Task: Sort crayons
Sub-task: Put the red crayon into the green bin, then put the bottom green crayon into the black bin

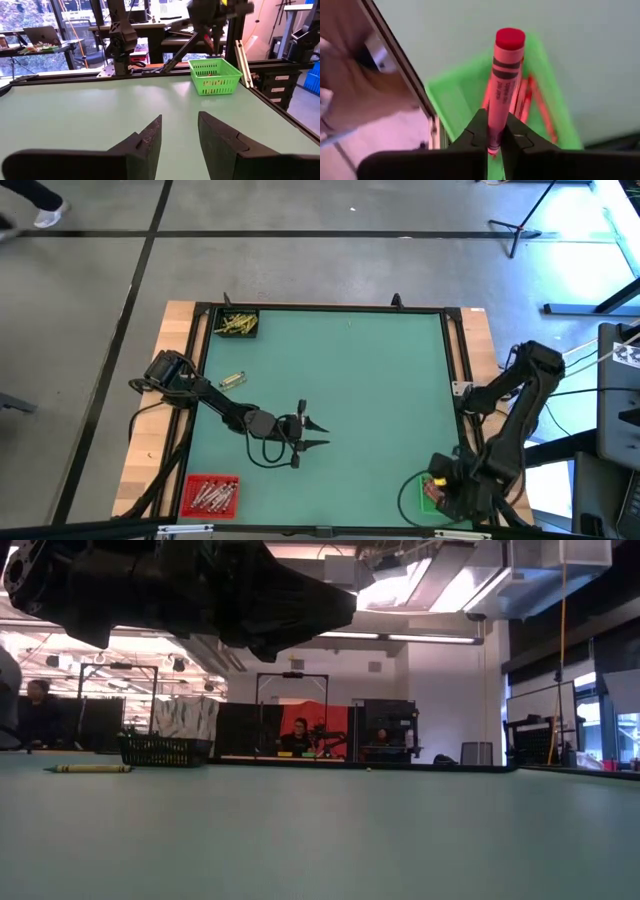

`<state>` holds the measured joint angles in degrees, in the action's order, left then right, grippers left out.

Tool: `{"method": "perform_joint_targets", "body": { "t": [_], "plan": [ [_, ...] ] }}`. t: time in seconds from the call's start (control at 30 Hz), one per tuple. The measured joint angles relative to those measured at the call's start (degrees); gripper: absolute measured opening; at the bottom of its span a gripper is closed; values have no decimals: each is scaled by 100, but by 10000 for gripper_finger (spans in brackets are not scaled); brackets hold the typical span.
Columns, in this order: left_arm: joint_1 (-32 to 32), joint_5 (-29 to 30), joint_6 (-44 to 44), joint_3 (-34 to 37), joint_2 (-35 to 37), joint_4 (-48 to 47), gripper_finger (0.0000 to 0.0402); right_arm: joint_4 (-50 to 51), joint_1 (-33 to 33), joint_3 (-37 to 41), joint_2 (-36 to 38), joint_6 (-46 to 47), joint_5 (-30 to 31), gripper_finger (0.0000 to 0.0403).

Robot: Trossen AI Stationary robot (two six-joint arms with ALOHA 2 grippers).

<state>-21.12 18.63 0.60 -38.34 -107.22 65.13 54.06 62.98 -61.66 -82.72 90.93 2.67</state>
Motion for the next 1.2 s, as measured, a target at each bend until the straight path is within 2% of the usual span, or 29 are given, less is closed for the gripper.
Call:
{"method": "perform_joint_targets", "body": {
  "t": [0.13, 0.33, 0.53, 0.63, 0.83, 0.9, 1.0, 1.1, 1.2],
  "plan": [
    [0, 0, -2, 1, 0, -1, 112, 12, 278, 12, -414, 375, -507, 26],
    [0, 6, 0, 1, 0, 1, 112, 208, 380, 12, -835, 667, -638, 42],
    [0, 36, -26, 0, 0, 1, 112, 324, 137, -20, -880, 1169, -1559, 51],
    [0, 37, -26, 1, 0, 1, 112, 317, 60, -140, -871, 1063, -1593, 78],
    [-1, 38, -31, 1, 0, 3, 112, 419, -104, -247, -864, 758, -1599, 165],
    [0, 39, -31, 1, 0, 7, 112, 465, -208, -248, -843, 493, -1434, 187],
    [0, 37, -33, 0, 0, 30, 112, 441, -452, -248, -820, -150, -759, 206],
    [0, 38, -35, 1, 0, 20, 112, 441, -727, -248, -817, -816, -141, 211],
    [-1, 37, -35, 0, 0, 17, 112, 428, -1023, -248, -817, -1454, 175, 208]
  ]
}}
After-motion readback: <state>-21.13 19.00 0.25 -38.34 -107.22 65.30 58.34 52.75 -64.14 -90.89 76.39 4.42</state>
